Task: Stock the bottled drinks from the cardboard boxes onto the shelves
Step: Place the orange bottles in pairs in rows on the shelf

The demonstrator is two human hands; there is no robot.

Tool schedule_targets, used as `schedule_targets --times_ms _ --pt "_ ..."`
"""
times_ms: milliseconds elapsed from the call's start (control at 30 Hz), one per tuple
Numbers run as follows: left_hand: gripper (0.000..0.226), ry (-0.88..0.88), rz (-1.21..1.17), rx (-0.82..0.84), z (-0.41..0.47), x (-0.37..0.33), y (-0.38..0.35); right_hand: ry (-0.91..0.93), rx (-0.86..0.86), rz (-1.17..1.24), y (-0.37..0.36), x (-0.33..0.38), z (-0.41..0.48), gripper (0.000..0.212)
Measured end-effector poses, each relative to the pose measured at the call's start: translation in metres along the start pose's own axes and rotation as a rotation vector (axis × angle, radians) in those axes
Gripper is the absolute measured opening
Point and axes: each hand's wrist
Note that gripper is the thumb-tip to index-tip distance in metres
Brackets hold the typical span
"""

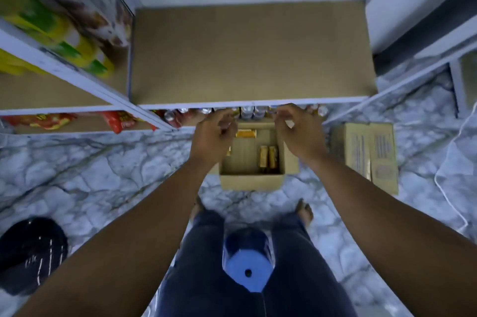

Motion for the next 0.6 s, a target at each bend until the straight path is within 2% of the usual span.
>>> schedule_targets --times_ms 100,300,600 --pt "0.030 0.077 0.040 0.104 -0.017 0.039 -0.031 -0.183 0.085 -0.015 -0.027 -0.045 -0.025 0.016" --pt "0.031 0.210 0.093 0.186 -0.037 0.142 -0.088 -0.375 0.140 0.015 -0.101 -0.137 -0.079 0.024" --pt "0.031 0.308 0.138 0.234 -0.012 0.290 -0.202 -0.518 0.149 0.016 -0.223 -0.278 -0.092 0.024"
Point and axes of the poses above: each hand's wrist, its own z-axis towards the middle knuckle, its own y-axis out of the back of the hand, x = y × z, and after that the axes turned 12 degrees about -x, right-handed
